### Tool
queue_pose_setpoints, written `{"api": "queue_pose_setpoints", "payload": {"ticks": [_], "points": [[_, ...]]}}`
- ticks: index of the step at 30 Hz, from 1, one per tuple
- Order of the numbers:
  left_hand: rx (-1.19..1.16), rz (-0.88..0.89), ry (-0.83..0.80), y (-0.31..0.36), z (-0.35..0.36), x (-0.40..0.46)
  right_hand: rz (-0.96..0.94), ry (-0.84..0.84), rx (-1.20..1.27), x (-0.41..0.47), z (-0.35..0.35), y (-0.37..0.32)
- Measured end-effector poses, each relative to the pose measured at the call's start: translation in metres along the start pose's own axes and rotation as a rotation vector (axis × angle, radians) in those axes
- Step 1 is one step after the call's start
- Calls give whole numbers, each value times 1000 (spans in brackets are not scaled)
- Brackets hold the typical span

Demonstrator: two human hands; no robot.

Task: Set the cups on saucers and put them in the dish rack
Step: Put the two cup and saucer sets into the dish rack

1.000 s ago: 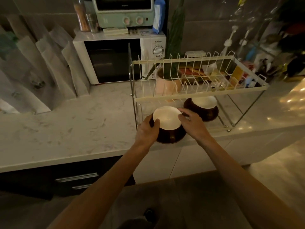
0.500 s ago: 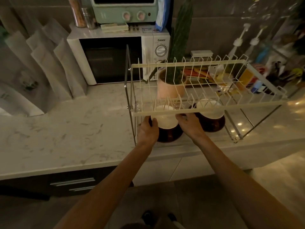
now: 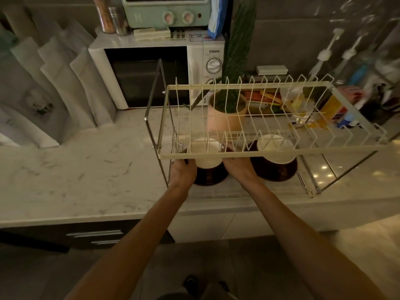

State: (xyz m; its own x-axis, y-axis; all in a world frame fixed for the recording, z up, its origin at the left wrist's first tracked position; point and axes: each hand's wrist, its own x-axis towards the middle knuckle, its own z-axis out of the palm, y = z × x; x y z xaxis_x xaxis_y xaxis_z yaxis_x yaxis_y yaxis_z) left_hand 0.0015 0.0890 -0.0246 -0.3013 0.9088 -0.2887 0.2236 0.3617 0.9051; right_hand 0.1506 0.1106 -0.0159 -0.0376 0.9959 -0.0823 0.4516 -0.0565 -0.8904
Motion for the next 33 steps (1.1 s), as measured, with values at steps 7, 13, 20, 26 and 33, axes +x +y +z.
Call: {"api": "queue_pose_setpoints", "payload": {"ticks": [7, 13, 20, 26, 33], "points": [[-7, 64, -8, 5, 1, 5, 26, -12, -39, 10, 0, 7], [28, 108, -18, 5, 0, 6, 29, -32, -94, 14, -1, 8], [177, 177, -93, 6, 0, 2, -81, -19, -200, 8, -4, 2], [623, 621, 18, 6, 3, -4, -153, 47, -335, -5, -15, -5], [762, 980, 93, 29, 22, -29, -314, 200, -632, -25, -51, -5]]}}
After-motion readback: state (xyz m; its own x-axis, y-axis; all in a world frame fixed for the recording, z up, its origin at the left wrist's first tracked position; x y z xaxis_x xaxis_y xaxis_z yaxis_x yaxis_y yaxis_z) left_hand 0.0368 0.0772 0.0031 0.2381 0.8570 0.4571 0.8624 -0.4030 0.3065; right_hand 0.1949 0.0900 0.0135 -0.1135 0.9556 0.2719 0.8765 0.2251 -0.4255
